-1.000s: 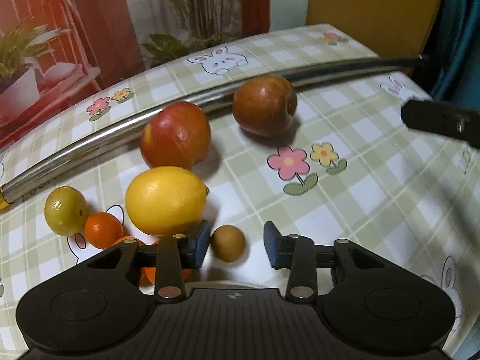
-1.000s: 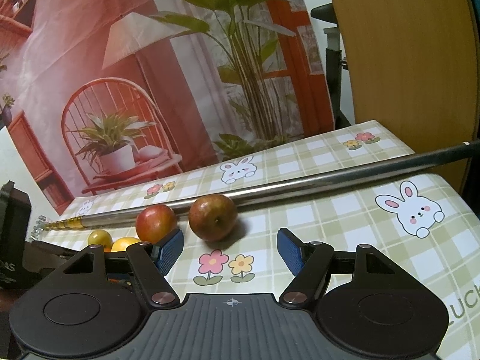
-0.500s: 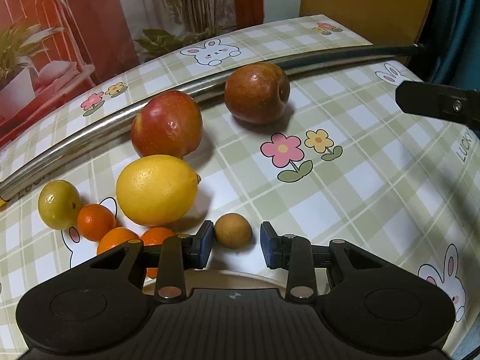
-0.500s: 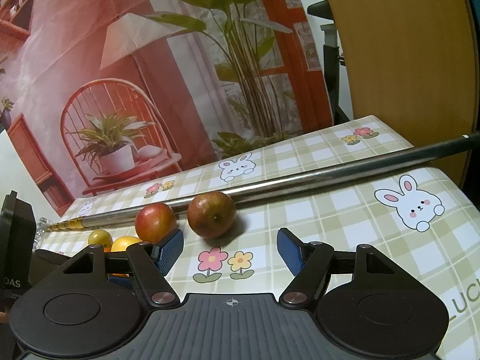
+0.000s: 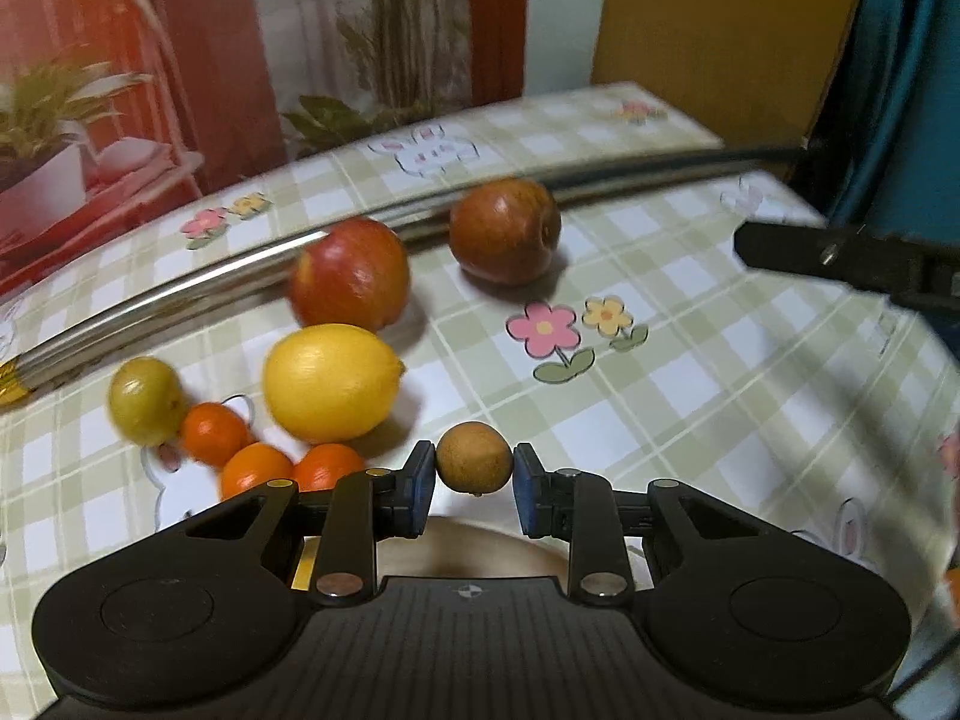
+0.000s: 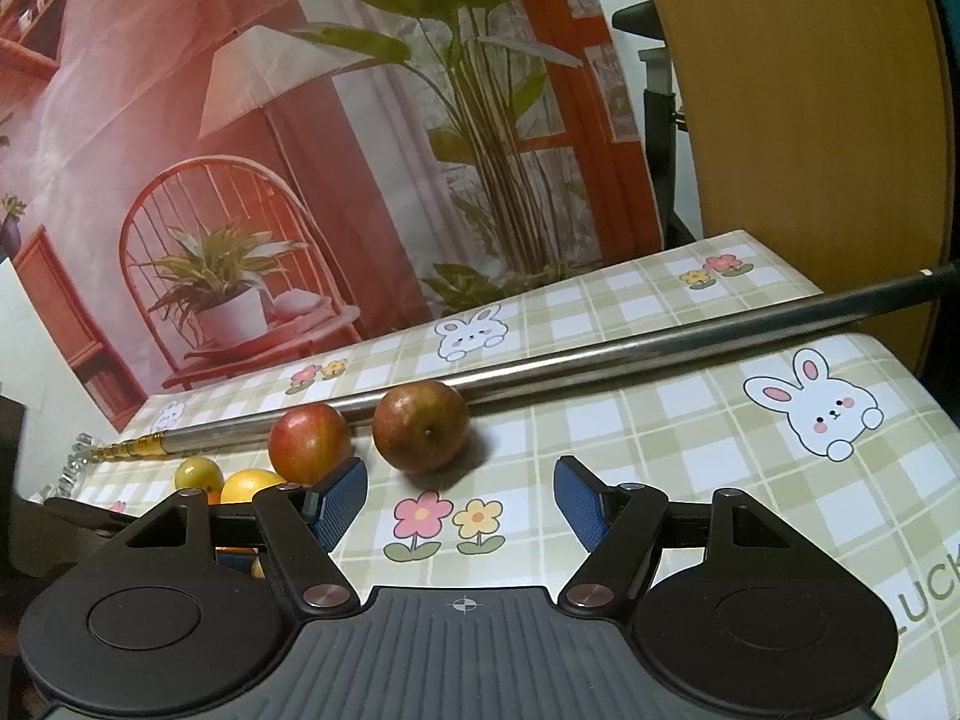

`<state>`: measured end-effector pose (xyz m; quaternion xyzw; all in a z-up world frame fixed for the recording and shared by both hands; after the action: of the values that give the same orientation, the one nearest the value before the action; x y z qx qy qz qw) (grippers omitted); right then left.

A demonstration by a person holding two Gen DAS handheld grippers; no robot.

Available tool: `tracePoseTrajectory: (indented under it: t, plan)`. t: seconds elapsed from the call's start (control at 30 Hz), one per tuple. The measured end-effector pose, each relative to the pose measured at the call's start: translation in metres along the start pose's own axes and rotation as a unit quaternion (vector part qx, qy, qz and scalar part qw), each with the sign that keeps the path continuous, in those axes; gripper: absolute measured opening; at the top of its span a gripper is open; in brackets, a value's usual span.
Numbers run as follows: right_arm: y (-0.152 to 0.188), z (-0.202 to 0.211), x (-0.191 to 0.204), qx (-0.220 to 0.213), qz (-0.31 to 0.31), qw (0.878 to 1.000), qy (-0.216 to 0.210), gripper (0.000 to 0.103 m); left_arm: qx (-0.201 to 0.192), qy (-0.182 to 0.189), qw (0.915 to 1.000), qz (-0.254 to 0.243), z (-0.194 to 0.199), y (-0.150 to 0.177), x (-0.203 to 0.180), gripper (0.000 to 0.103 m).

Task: Organize fruits
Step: 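Grasp a red apple with the right gripper while the left lifts the kiwi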

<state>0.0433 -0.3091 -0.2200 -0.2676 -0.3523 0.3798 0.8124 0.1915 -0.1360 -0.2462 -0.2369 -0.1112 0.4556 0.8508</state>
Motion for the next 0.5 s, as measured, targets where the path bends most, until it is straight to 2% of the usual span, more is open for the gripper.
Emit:
tracePoseTrajectory:
  t: [0.27, 0.5]
  plan:
    - [-0.001, 0.003, 0.004, -0.005, -0.002, 1.0, -0.008, 0.067, -0.06, -0.022, 0.9946, 0.081, 0.067, 0.027, 0.039, 0.029]
    - [0.001, 0.002, 0.018, -0.002, 0.021, 1.0, -0.016, 0.067, -0.093, -0.086, 0.9855, 0.113, 0.109, 0.053, 0.074, 0.029]
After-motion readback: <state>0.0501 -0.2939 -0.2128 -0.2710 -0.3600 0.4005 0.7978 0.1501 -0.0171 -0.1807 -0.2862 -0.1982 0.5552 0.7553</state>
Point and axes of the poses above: each gripper's, at about its wrist camera, not at the fingertips, and z roughly against the way its jaws point, x to its left, y to its underside, the point moved 5 cm from there along -z, roughly the way its jaws point, and after that the axes turned 2 degrees about x, right-handed, at the moved point
